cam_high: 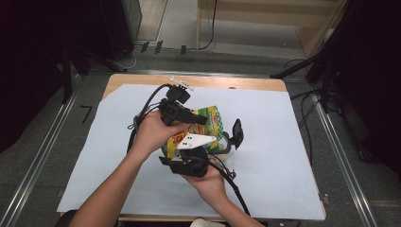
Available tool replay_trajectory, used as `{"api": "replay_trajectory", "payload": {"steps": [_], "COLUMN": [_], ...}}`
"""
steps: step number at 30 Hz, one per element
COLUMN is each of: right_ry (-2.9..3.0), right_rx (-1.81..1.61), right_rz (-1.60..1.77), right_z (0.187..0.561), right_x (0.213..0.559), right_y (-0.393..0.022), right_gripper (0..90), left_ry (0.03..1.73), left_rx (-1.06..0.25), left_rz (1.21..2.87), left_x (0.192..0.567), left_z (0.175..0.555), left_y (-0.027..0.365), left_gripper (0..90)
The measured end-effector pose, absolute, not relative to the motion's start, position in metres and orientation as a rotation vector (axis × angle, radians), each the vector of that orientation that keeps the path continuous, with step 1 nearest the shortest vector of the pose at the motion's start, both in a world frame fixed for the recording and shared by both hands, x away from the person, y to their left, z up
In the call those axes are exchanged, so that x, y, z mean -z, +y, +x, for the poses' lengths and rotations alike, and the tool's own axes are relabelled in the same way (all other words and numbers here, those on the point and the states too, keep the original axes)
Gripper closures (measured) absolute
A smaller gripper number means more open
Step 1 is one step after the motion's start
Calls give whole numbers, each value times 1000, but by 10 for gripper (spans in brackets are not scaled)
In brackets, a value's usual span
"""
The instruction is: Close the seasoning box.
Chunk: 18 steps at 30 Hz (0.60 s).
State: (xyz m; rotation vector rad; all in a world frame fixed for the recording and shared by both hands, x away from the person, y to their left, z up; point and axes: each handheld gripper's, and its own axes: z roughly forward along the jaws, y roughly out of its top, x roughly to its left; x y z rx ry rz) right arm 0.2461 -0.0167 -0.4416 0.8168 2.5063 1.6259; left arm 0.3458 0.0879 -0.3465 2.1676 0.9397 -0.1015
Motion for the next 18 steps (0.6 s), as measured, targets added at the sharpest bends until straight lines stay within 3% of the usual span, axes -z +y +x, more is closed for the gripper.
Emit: {"api": "replay_trajectory", "payload": {"steps": [18], "right_ry": [2501], "right_rx": [-1625], "right_rz": [826], "right_z": [245], "right_x": [441], "right_y": [-18], "right_gripper": [648], "left_ry": [934], "left_rx": [109], "left_rz": [2173], "left_x": [346], "left_z": [346], "left_y": [86], "left_gripper": [670]}}
